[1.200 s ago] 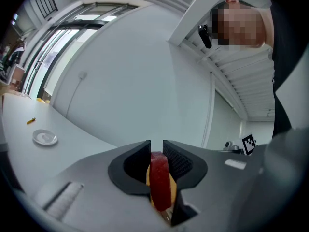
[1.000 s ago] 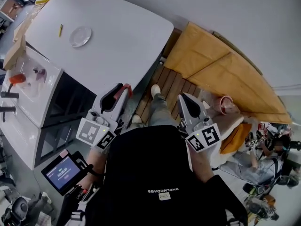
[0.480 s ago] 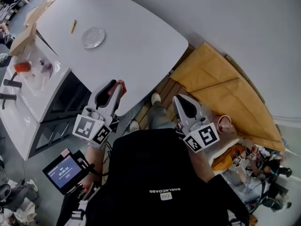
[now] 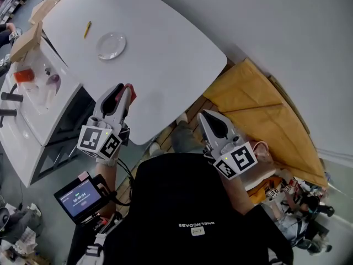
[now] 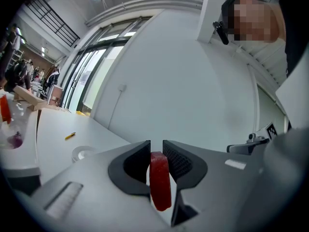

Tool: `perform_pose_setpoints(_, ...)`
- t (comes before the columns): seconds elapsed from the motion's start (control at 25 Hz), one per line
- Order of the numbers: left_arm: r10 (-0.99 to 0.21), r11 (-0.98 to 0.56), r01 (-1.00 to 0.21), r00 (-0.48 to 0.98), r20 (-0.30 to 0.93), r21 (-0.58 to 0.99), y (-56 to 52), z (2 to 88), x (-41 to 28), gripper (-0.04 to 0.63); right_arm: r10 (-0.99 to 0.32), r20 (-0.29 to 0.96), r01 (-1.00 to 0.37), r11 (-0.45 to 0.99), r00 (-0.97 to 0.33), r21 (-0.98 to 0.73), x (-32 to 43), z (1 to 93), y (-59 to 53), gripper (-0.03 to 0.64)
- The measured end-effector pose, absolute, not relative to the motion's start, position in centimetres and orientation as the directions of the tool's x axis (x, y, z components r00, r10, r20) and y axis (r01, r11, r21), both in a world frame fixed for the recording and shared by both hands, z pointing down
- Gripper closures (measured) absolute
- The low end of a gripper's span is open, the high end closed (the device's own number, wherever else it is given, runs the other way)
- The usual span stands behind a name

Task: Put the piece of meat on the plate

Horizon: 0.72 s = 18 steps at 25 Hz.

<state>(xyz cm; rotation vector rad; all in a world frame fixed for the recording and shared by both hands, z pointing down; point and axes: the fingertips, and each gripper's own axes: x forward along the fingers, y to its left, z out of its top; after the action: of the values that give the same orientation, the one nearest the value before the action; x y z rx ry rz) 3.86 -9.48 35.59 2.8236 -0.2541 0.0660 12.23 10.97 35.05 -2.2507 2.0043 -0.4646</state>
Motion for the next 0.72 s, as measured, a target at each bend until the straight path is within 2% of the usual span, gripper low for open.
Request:
perform_pose_setpoints(0.16, -0.212, -0.93, -0.229, 0.973, 0.09, 0.287, -13.9, 38.8, 5.2, 0.494, -0.983, 0.176, -0.957, -0.104, 0.057, -0.273, 13.2, 37.8, 8.2, 0.612)
perform_pose_setpoints(0.72, -0.333, -0.89, -0.358, 0.934, 0.133, 0.283, -23.9, 42.6, 8.1, 0.494, -0.974, 0.227, -0.962, -0.083, 0.022, -0.261, 15.8, 39.0, 6.2, 0.612)
